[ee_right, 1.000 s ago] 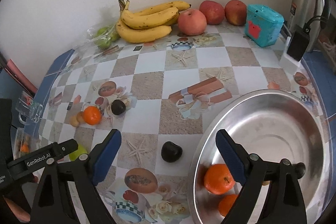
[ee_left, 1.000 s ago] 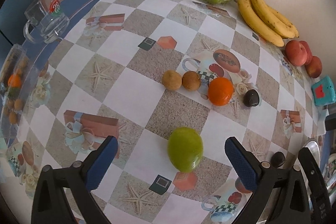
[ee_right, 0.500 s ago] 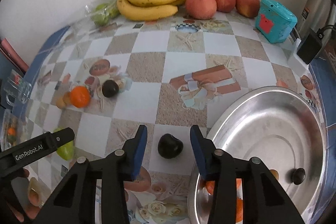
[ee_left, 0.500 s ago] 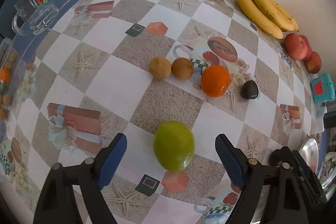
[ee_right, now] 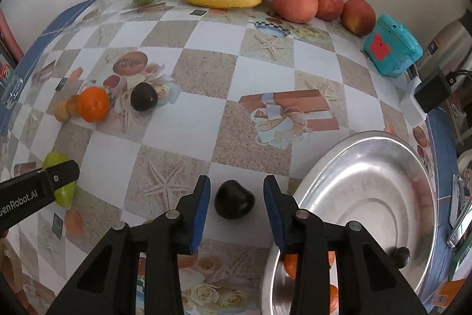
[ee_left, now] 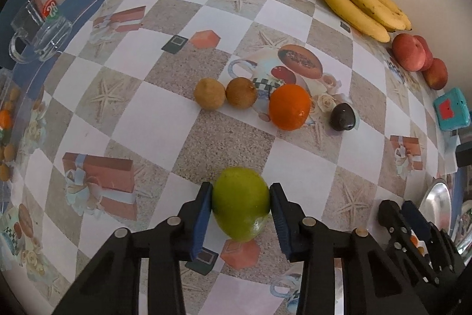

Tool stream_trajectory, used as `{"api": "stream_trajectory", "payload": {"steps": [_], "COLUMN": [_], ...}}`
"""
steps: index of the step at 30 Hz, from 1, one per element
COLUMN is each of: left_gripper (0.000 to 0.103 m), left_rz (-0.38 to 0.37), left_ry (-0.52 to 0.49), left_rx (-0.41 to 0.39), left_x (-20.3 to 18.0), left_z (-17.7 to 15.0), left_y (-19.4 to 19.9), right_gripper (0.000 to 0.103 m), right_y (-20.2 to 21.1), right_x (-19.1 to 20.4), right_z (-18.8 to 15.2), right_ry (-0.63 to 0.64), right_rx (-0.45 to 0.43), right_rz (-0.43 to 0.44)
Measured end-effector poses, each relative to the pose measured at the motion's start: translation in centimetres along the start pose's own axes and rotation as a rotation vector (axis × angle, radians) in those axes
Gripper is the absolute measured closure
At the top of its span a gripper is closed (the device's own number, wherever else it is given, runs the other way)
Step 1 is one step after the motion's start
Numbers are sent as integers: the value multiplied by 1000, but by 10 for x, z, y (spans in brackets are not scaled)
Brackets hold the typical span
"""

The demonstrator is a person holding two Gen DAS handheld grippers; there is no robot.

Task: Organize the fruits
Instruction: 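Grasp the green mango with the left tool while the right tool grasps a black avocado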

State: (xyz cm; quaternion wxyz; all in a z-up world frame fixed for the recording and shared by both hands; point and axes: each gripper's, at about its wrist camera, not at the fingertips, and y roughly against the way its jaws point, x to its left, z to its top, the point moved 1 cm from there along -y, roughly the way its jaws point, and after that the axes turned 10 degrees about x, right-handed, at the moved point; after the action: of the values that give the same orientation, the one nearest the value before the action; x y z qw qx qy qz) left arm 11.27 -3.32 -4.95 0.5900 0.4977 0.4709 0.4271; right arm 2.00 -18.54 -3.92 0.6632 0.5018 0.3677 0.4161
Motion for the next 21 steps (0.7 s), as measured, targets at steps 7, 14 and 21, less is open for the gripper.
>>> {"api": "stream_trajectory", "payload": {"steps": [7,14,21], "left_gripper": [61,61,61], "left_rz": [-6,-17,-33], "left_ry": [4,10,11], "left_rx": [-8,-22,-41], "left_x": [0,3,6], "left_z": [1,-1,-4], "left_y": [3,10,21], "right_gripper": [73,73,73], "right_y": [-6,-5,5], "right_x": [8,8,-3], "right_z": [0,0,0], "right_ry": [31,27,-34], "right_rx": [29,26,11], "right_rz": [-35,-35,94]}}
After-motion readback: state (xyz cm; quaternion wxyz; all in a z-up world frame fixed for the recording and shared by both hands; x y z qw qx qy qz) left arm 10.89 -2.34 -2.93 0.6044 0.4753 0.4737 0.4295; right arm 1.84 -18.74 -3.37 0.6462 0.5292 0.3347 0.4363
